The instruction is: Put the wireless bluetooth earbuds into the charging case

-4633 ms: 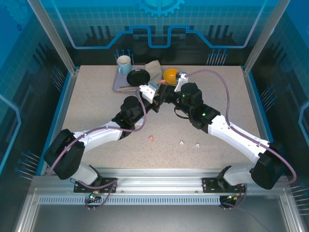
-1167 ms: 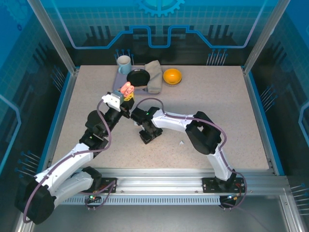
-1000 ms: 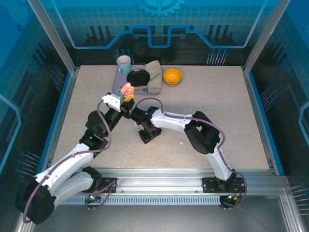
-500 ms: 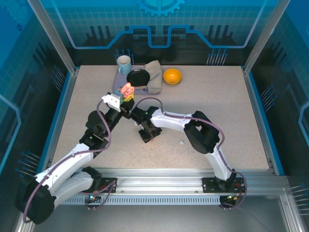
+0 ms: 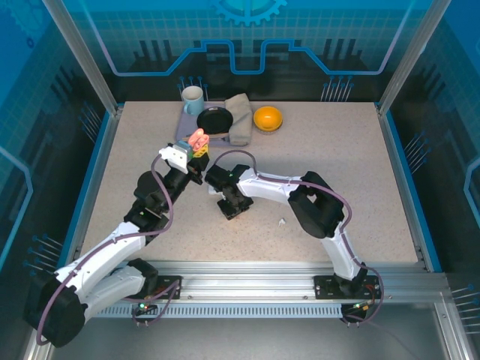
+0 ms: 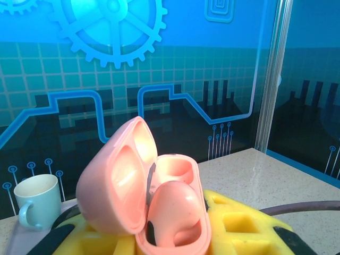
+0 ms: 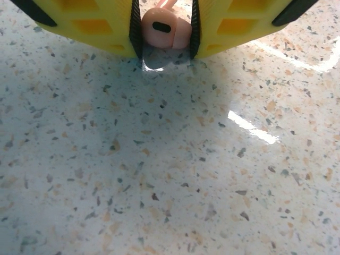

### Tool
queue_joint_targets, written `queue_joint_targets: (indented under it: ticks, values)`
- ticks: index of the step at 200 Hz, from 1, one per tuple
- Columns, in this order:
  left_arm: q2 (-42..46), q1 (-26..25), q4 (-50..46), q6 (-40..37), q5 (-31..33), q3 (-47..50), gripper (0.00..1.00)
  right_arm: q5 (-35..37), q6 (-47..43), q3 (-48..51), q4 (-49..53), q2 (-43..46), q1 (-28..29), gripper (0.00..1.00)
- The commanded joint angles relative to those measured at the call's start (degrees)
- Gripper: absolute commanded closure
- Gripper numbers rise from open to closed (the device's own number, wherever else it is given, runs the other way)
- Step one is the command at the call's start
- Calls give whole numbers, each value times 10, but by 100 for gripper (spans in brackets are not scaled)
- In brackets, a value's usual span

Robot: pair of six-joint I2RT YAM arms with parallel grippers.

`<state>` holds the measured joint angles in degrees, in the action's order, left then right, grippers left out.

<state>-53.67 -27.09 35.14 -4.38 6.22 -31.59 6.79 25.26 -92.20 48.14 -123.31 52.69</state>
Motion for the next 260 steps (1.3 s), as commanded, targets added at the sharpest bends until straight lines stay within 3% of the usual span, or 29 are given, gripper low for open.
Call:
queue_joint_targets:
  ticks: [1,101,152,218,260]
  values:
    - [-3,5,11,12,-9,-5,100,13,10,25,16,15,-14,70]
    - [-19,5,4,14,-22,-21,100,48,46,75,-16,121,-29,75]
    - [-25,5,-6,14,-47,-26,100,77,60,92,-33,233,-54,75]
    - [-63,2,-11,24,-162,-42,100,116,8,41,-78,400,-98,73]
    - [-112,-18,-21,16,-209,-82,100,108,-64,13,-156,444,-101,72]
